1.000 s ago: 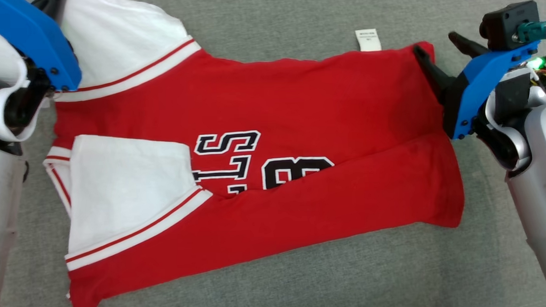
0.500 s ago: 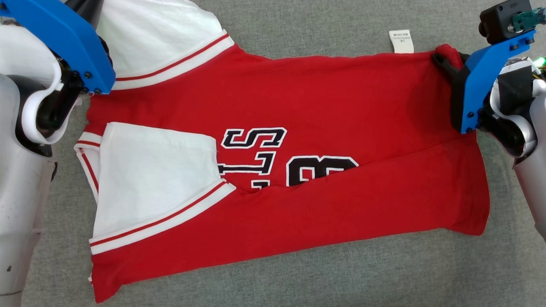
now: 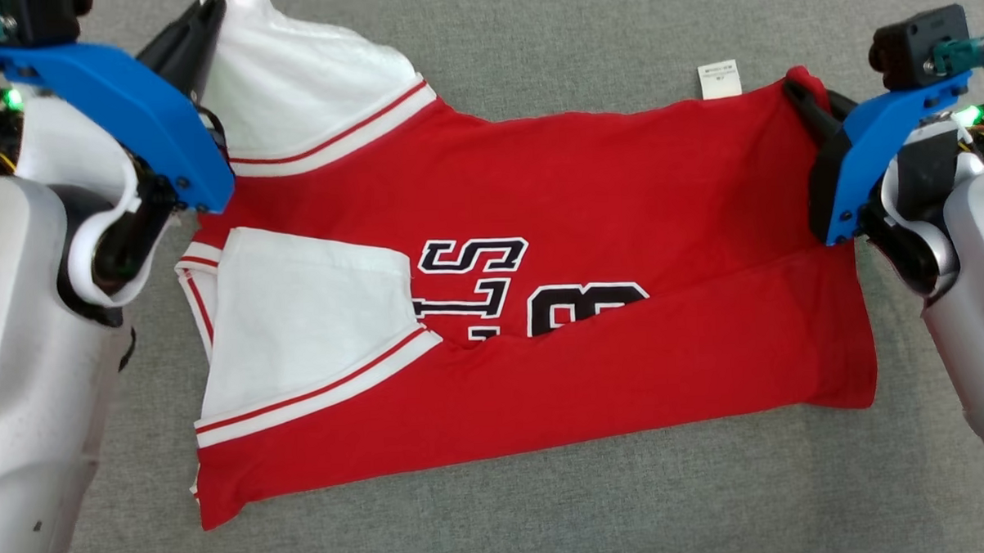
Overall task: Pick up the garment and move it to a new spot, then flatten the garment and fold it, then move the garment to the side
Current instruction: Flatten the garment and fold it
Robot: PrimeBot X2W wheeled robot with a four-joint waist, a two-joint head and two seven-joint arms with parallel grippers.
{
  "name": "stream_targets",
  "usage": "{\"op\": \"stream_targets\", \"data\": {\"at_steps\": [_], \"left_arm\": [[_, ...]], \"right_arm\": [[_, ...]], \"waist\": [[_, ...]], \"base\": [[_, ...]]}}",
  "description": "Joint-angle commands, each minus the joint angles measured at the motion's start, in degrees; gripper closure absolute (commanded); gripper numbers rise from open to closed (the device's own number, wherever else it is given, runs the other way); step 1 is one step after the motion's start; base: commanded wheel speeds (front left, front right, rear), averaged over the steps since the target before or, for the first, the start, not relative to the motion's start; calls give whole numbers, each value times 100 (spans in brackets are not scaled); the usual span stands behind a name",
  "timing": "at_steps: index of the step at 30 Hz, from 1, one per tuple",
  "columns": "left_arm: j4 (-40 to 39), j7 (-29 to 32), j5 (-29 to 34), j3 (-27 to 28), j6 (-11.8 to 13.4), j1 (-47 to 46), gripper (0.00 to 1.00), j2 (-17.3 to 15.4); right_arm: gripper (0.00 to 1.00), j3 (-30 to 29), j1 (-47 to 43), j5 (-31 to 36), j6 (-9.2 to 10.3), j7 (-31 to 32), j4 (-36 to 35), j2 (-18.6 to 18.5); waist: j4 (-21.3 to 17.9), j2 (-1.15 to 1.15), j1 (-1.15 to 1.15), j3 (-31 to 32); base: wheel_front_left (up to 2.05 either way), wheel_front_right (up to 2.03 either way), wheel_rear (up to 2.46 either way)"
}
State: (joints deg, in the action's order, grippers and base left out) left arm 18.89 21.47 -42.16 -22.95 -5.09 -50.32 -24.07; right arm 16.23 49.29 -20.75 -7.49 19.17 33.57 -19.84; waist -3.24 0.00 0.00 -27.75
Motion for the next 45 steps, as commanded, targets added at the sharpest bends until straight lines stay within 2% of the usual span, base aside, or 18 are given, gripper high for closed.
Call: {"op": "stream_targets", "data": {"at_steps": [1, 7, 12, 16, 25, 35, 36, 37, 38, 39, 40, 41, 45], "left_arm": [[-193, -71, -72, -1, -31, 253, 100, -49], [-906, -193, -217, 18, 16, 1099, 100, -206], [-1437, -280, -337, 80, 157, 1786, 100, -283], [-2017, -404, -450, 157, 392, 2628, 100, -396], [-2411, -605, -716, 187, 650, 3707, 100, -295], [-2213, -916, -883, 160, 711, 4308, 100, -69], [-2196, -953, -882, 172, 715, 4352, 100, -53], [-2187, -1007, -903, 200, 730, 4395, 100, -32], [-2167, -1049, -931, 216, 734, 4437, 93, -8], [-2158, -1089, -920, 218, 727, 4476, 65, 4], [-2152, -1162, -932, 242, 735, 4515, 52, 40], [-2140, -1212, -954, 253, 744, 4550, 0, 71], [-2138, -1450, -866, 295, 798, 4654, 0, 157]], "right_arm": [[100, 105, -206, -149, -1, -177, -99, -168], [100, 467, -769, -445, -1, -576, -565, -612], [100, 536, -1257, -625, -1, -665, -950, -854], [100, 456, -1870, -805, -1, -646, -1362, -1065], [100, 237, -2547, -799, -1, -611, -1676, -1169], [100, 19, -3007, -505, -1, -901, -1859, -993], [96, 19, -3040, -456, -1, -978, -1894, -983], [82, 19, -3091, -384, -1, -1056, -1932, -974], [67, 27, -3141, -320, -1, -1130, -1973, -974], [46, 36, -3196, -238, -1, -1190, -2002, -980], [9, 94, -3255, -106, -1, -1276, -2071, -1026], [0, 122, -3311, -37, -1, -1343, -2120, -1043], [0, 262, -3642, 170, -1, -1479, -2413, -1156]], "waist": [[24, 0, 0, 94], [83, 0, 0, 421], [107, 0, 0, 640], [121, 0, 0, 879], [181, 0, 0, 1122], [166, 0, 0, 1216], [162, 0, 0, 1223], [159, 0, 0, 1229], [156, 0, 0, 1237], [152, 0, 0, 1247], [152, 0, 0, 1259], [150, 0, 0, 1269], [140, 0, 0, 1301]], "base": [[0, 0, 0], [0, 0, 0], [0, 0, 0], [0, 0, 0], [0, 0, 0], [0, 0, 0], [0, 0, 0], [0, 0, 0], [0, 0, 0], [0, 0, 0], [0, 0, 0], [0, 0, 0], [0, 0, 0]]}}
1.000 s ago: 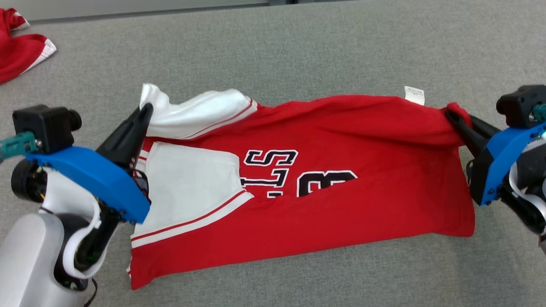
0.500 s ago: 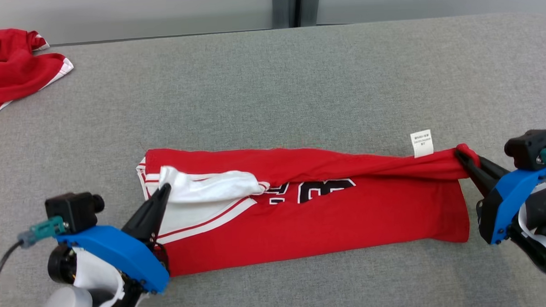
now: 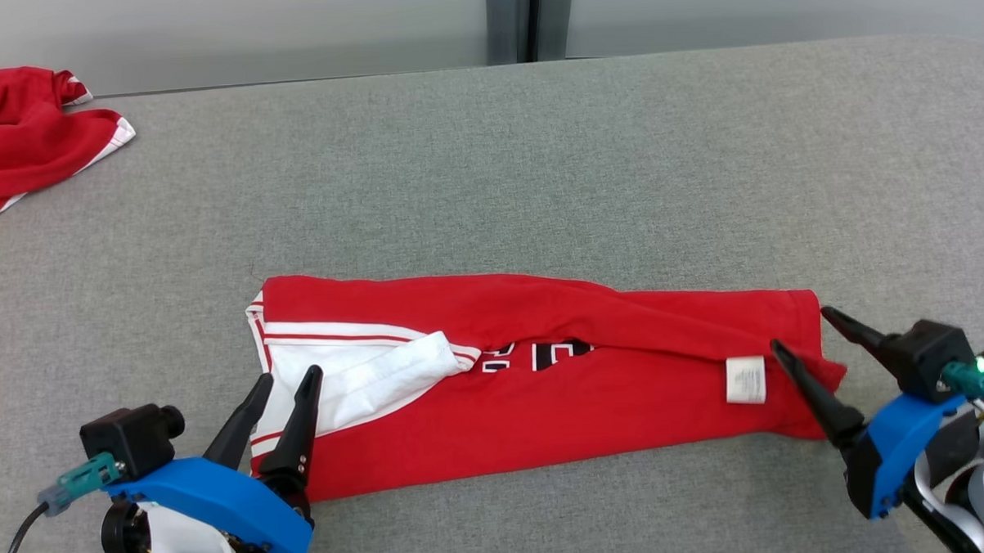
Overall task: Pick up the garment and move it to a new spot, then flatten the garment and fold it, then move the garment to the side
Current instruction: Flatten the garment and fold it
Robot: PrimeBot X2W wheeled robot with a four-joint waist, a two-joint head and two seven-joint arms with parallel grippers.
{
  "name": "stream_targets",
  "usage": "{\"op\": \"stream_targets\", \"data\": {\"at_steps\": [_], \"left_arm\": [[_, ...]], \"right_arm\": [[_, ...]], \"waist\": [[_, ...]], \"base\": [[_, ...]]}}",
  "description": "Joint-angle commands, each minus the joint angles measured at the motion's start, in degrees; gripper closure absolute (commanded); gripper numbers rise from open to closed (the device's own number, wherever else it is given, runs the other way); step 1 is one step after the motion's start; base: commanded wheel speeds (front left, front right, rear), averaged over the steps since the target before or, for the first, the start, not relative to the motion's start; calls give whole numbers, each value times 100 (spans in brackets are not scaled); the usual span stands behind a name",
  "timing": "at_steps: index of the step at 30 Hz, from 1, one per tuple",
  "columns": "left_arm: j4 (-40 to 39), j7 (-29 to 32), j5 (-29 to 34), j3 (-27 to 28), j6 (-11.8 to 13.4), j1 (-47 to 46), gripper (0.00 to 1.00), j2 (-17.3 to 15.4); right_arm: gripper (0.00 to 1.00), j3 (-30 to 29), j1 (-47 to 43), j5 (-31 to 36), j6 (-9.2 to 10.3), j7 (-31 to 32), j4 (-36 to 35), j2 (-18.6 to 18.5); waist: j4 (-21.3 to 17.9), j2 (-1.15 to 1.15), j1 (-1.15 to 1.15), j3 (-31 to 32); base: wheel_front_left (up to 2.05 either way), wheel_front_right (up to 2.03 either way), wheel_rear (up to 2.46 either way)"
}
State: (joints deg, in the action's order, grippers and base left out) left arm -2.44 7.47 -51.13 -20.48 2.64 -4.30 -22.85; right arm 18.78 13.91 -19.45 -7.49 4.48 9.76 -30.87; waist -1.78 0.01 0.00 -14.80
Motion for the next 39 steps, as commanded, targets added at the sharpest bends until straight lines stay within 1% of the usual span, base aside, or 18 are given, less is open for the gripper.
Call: {"op": "stream_targets", "data": {"at_steps": [1, 4, 8, 14, 17, 21, 26, 31, 33, 34, 39], "left_arm": [[-10, -117, 52, 61, 38, 62, 0, 48], [-19, -317, 144, 100, 87, 95, 0, 66], [13, -579, 364, 106, 176, 9, 0, 94], [92, -944, 763, -3, 341, -202, 0, 273], [173, -1135, 822, -24, 402, -331, 0, 469], [339, -1349, 955, -105, 480, -436, 0, 633], [518, -1528, 1032, -140, 541, -452, 0, 756], [586, -1630, 1026, -122, 585, -324, 0, 774], [596, -1655, 1034, -136, 604, -304, 0, 777], [596, -1658, 1069, -152, 616, -299, 0, 763], [524, -1695, 1057, -164, 650, -226, 0, 806]], "right_arm": [[0, 30, -189, 77, -1, -15, -119, -85], [0, 62, -435, 265, -1, 41, -306, -236], [0, -267, -648, 131, -1, 144, -496, -98], [0, -1076, -697, -10, -1, 230, -409, 440], [0, -1331, -584, 10, -1, 297, -286, 640], [0, -1624, -448, 52, -1, 459, -94, 874], [0, -1962, -540, 26, -1, 772, 296, 1087], [0, -2378, -787, 80, -1, 1062, 580, 1331], [0, -2559, -880, 197, -1, 1117, 725, 1432], [0, -2624, -905, 217, -1, 1156, 791, 1533], [0, -2712, -891, 285, -1, 1296, 1082, 1846]], "waist": [[-13, -1, 0, 10], [-40, -1, 0, 31], [-80, -1, 0, 78], [-51, -1, 0, 173], [27, -1, 0, 230], [181, -1, 0, 319], [436, -1, 0, 414], [672, -1, 0, 457], [753, -1, 0, 457], [794, -1, 0, 458], [902, -1, 0, 438]], "base": [[0, 0, 0], [0, 0, 0], [0, 0, 0], [0, 0, 0], [0, 0, 0], [0, 0, 0], [0, 0, 0], [0, 0, 0], [0, 0, 0], [0, 0, 0], [0, 0, 0]]}}
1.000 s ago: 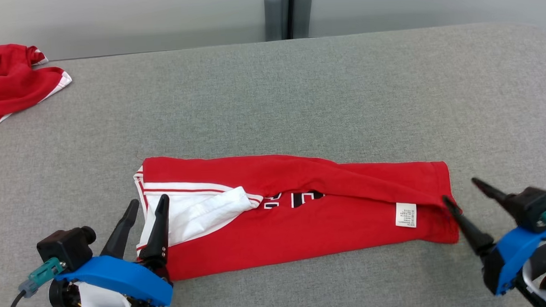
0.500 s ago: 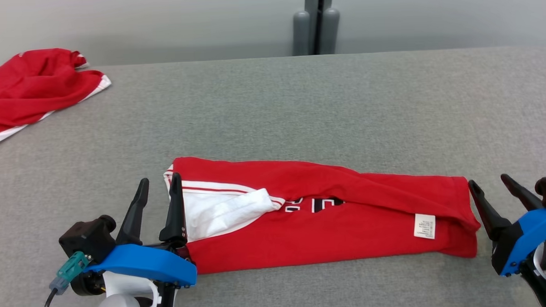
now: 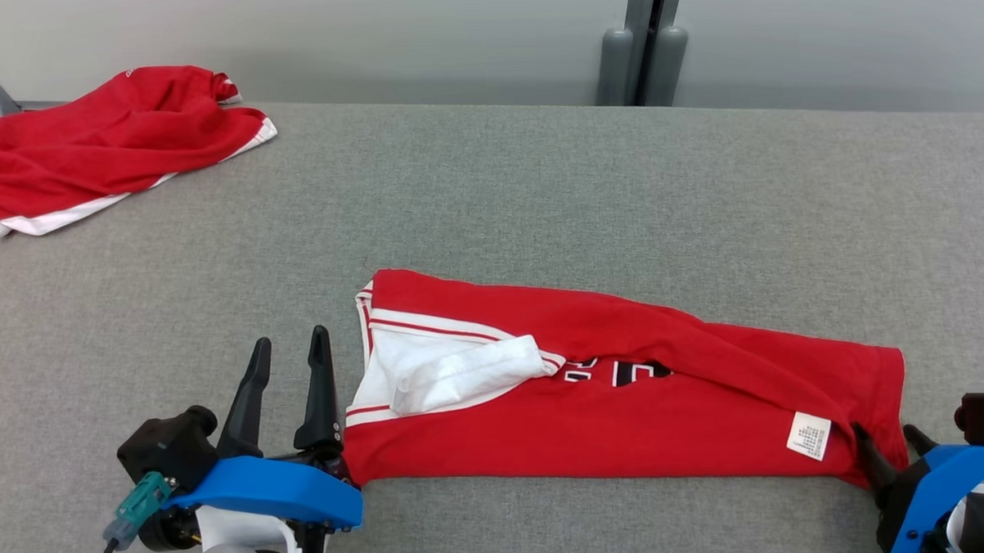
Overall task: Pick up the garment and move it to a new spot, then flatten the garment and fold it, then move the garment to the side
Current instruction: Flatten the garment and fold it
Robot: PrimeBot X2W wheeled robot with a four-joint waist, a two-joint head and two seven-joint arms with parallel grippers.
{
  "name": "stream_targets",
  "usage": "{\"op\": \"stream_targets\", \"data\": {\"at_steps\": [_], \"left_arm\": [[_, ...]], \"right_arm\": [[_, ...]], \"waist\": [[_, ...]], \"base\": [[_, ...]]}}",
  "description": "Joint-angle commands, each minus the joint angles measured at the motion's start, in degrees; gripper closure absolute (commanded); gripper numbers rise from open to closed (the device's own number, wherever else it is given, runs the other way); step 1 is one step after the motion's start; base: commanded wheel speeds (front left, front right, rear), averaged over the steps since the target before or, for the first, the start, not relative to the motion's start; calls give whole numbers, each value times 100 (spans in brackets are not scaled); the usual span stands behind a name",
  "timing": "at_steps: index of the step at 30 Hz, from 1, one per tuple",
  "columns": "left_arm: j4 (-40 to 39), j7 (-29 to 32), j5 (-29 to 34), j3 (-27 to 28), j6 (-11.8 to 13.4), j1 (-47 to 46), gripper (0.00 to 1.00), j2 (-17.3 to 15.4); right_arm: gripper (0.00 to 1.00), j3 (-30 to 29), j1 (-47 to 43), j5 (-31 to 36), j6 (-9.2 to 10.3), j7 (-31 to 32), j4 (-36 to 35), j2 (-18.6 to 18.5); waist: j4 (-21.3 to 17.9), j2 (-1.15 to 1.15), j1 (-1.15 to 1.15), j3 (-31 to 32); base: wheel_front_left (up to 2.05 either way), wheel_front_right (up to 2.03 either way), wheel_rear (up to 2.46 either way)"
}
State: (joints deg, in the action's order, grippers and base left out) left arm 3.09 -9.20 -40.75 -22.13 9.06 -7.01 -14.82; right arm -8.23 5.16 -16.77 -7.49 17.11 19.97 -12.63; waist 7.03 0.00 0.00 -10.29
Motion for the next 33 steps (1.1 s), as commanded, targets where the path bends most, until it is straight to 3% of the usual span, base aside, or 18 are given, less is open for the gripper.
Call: {"op": "stream_targets", "data": {"at_steps": [1, 4, 5, 6, 7, 8, 11, 25, 33], "left_arm": [[-43, -32, 25, -8, 17, 45, 0, 9], [-64, -22, 38, -28, 37, 26, 0, 14], [-67, -13, 46, -37, 43, 10, 0, 12], [-67, -13, 46, -37, 43, 10, 0, 12], [-71, -4, 51, -44, 49, -9, 0, 16], [-73, 1, 49, -52, 48, -26, 0, 17], [-78, -3, 53, -67, 59, -54, 0, 24], [-166, 50, 25, -167, 63, -116, 0, 37], [-117, 85, 26, -199, 63, -112, 0, 0]], "right_arm": [[0, 22, 21, 41, -1, 51, 133, 62], [0, 92, 179, 103, -2, 74, 344, 144], [24, 118, 236, 124, -2, 60, 411, 139], [24, 118, 236, 124, -2, 60, 411, 139], [55, 142, 293, 136, -2, 36, 477, 124], [61, 159, 367, 165, -2, 27, 528, 107], [98, 150, 594, 242, -1, -57, 633, 32], [100, -842, 999, 363, 0, 150, 475, -699], [100, -1027, 1064, 237, 0, 157, 215, -521]], "waist": [[32, 0, 0, -16], [43, 0, 0, -30], [42, 0, 0, -34], [42, 0, 0, -34], [39, 0, 0, -36], [31, 0, 0, -38], [-18, 0, 0, -35], [-346, 0, 0, -8], [-420, 0, 0, 85]], "base": [[0, 0, 0], [0, 0, 0], [0, 0, 0], [0, 0, 0], [0, 0, 0], [0, 0, 0], [0, 0, 0], [0, 0, 0], [0, 0, 0]]}}
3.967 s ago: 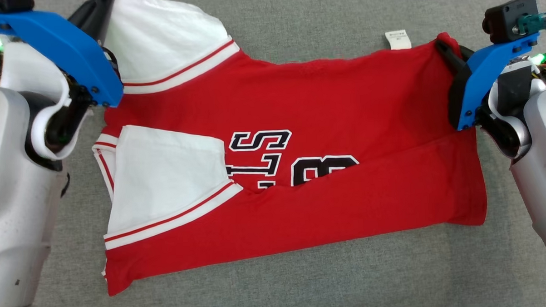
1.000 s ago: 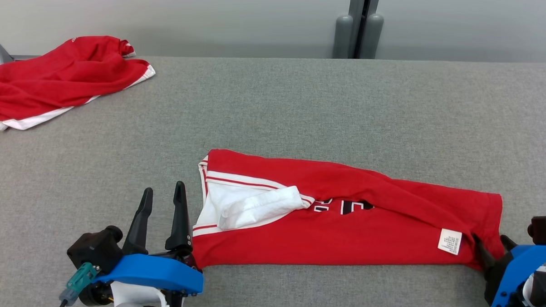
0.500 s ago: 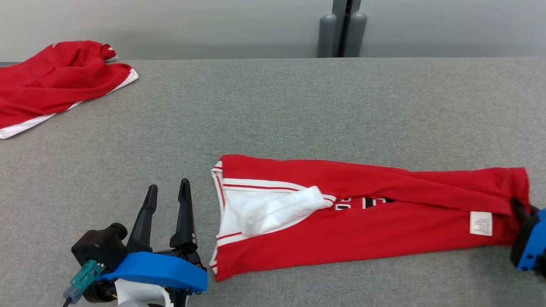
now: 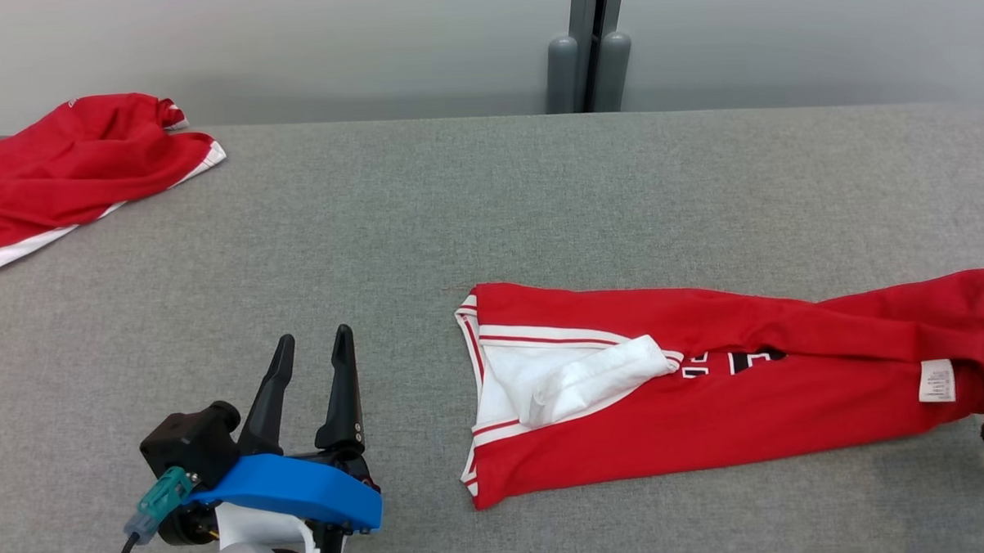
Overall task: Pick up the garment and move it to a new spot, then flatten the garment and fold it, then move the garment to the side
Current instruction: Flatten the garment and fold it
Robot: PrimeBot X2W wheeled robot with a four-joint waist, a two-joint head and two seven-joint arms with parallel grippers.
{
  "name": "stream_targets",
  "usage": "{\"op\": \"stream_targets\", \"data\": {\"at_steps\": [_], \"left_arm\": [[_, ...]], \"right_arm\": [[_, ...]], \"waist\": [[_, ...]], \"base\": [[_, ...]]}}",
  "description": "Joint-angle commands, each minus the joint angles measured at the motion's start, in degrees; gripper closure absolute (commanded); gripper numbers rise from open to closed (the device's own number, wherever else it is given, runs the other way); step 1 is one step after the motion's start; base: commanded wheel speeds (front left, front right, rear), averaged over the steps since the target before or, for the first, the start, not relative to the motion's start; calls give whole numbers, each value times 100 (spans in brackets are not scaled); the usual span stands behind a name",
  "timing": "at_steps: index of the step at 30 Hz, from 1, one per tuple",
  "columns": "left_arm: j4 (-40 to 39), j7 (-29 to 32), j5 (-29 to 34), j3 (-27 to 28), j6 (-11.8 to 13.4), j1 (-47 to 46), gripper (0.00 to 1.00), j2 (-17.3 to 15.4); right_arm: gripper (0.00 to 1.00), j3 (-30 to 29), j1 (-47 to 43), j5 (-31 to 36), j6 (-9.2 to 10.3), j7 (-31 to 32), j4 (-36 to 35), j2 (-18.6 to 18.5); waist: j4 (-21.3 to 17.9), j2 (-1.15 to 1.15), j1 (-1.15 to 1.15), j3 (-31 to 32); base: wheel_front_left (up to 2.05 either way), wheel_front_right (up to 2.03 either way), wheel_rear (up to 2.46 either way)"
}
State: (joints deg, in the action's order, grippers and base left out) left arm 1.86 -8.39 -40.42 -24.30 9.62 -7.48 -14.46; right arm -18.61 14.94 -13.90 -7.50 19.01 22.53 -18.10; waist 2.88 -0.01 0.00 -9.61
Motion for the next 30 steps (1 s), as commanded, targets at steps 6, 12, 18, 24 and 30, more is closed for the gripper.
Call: {"op": "stream_targets", "data": {"at_steps": [6, 12, 18, 24, 30], "left_arm": [[53, 49, -26, -52, 6, 0, 0, -39], [59, 102, -37, -118, 2, 64, 0, -47], [44, 100, -47, -153, -19, 62, 0, -36], [68, 58, -69, -205, -53, -19, 0, 49], [124, -1, -67, -231, -103, -162, 0, 113]], "right_arm": [[100, 498, -122, -564, 0, 189, -648, 280], [100, 1279, -378, -1098, 0, 547, -1584, 479], [100, 2030, -366, -1411, 0, 688, -2054, 850], [100, 2671, -147, -1803, 0, 486, -1759, 1302], [100, 3167, 193, -2005, 0, 59, -1063, 1487]], "waist": [[55, 1, 0, 217], [187, 1, 0, 387], [335, 1, 0, 418], [514, 1, 0, 315], [679, 1, 0, 138]], "base": [[0, 0, 0], [0, 0, 0], [0, 0, 0], [0, 0, 0], [0, 0, 0]]}}
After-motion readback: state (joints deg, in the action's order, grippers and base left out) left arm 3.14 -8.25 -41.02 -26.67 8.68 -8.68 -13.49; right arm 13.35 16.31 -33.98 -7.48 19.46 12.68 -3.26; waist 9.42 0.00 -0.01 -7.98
